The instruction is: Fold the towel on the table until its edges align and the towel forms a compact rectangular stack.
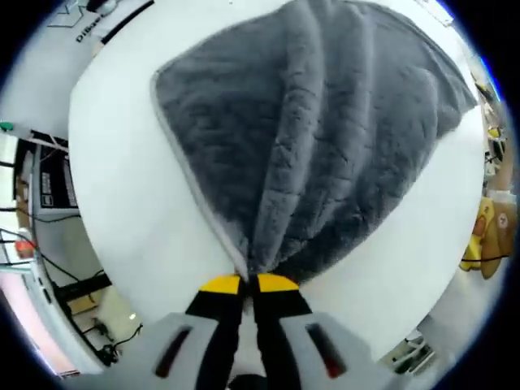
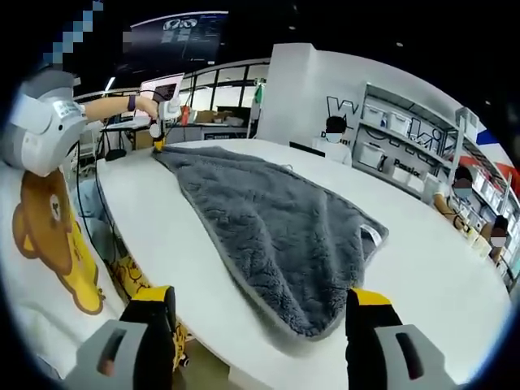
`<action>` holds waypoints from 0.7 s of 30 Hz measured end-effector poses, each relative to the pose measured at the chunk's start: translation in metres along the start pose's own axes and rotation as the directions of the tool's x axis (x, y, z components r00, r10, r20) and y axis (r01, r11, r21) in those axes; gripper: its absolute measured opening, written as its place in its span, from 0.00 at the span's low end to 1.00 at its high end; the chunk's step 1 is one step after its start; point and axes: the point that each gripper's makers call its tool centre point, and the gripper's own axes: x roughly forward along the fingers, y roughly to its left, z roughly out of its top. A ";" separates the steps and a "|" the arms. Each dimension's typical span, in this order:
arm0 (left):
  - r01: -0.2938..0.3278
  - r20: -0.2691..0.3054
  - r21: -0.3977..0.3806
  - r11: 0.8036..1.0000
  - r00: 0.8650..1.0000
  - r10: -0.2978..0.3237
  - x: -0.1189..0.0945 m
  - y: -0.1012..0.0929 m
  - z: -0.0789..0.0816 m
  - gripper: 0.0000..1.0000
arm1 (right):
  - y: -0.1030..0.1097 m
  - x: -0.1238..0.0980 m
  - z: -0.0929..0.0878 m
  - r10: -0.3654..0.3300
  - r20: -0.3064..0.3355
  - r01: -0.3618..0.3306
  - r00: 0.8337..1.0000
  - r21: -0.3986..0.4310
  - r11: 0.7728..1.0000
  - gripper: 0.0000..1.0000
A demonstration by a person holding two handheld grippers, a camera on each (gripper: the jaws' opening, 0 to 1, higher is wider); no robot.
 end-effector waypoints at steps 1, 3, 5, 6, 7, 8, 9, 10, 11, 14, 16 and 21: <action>0.001 0.000 0.000 1.000 1.000 -0.001 0.001 0.001 0.000 0.06 | 0.000 0.000 0.000 0.001 -0.001 -0.001 1.000 0.000 1.000 0.90; 0.002 0.000 0.000 1.000 1.000 -0.002 0.001 0.001 0.000 0.06 | 0.001 0.001 0.000 0.002 -0.002 -0.002 1.000 -0.001 1.000 0.90; 0.005 0.000 0.002 1.000 1.000 -0.005 0.002 0.001 0.000 0.06 | 0.001 0.001 0.000 0.003 -0.005 -0.003 1.000 -0.003 1.000 0.90; 0.006 0.000 0.003 1.000 1.000 -0.006 0.002 0.002 0.000 0.06 | 0.001 0.001 0.000 0.003 -0.006 -0.003 1.000 -0.004 1.000 0.90; 0.007 0.000 0.002 1.000 1.000 -0.007 0.002 0.002 0.000 0.06 | 0.001 0.001 0.000 0.004 -0.006 -0.004 1.000 -0.004 1.000 0.90; 0.008 0.001 0.003 1.000 1.000 -0.008 0.002 0.002 0.001 0.06 | 0.001 0.001 0.001 0.003 -0.004 -0.003 1.000 -0.004 1.000 0.90; 0.008 0.002 0.005 1.000 1.000 -0.008 0.002 0.002 0.000 0.06 | 0.001 0.001 0.001 0.003 -0.004 -0.004 1.000 -0.004 1.000 0.90; 0.008 0.002 0.008 1.000 1.000 -0.008 0.002 0.002 0.000 0.06 | 0.001 0.001 0.001 0.004 -0.003 -0.004 1.000 -0.004 1.000 0.90; 0.008 0.003 0.010 1.000 1.000 -0.008 0.002 0.001 0.000 0.06 | 0.001 0.001 0.001 0.004 -0.003 -0.004 1.000 -0.004 1.000 0.90; 0.007 0.005 0.018 1.000 1.000 -0.007 0.001 0.001 0.000 0.06 | 0.001 0.002 0.001 0.004 -0.003 -0.004 1.000 -0.005 1.000 0.90; 0.007 0.007 0.023 1.000 1.000 -0.007 0.001 0.001 0.000 0.07 | 0.001 0.001 0.001 0.003 -0.003 -0.003 1.000 -0.004 1.000 0.90; 0.007 0.011 0.034 0.999 1.000 -0.007 0.001 0.002 0.000 0.07 | 0.000 0.001 0.001 0.002 -0.001 -0.002 1.000 -0.003 1.000 0.90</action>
